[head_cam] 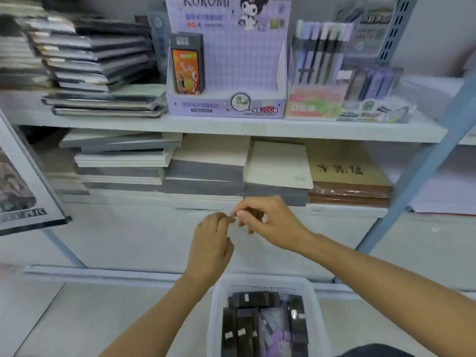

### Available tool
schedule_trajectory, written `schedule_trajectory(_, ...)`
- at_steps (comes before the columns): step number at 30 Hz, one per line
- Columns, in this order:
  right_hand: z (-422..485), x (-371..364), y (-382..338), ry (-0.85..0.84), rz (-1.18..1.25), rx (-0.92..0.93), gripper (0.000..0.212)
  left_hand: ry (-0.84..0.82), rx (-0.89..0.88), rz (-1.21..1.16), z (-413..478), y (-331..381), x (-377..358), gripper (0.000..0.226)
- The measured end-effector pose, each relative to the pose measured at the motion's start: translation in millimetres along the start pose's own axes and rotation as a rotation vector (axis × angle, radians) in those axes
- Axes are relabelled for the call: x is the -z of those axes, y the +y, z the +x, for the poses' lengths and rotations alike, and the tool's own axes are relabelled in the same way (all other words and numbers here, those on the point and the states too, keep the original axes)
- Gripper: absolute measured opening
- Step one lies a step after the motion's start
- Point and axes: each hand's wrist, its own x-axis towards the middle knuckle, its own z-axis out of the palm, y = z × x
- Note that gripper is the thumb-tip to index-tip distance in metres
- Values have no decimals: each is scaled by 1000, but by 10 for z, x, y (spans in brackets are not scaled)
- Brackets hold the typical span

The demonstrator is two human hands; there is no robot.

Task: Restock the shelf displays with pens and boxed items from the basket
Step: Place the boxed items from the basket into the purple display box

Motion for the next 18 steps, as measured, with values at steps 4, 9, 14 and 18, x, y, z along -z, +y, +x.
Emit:
schedule_trajectory(4,-583,-479,822,-169,55,-335,15,-324,115,-6,-777,-99,-729,44)
schedule_trajectory(9,-1302,-1139,1612,-384,74,-713,19,-747,290,76,-1518,-294,-1293,60)
schedule_trajectory(14,-1688,-1677,1978,-533,142,-989,50,-841,314,78,-1821,-322,-1490,62)
schedule_trajectory(18,-1785,-2036,2043,-410,119,-1082,68,-672,364,-17,-1860,-252,-1519,61)
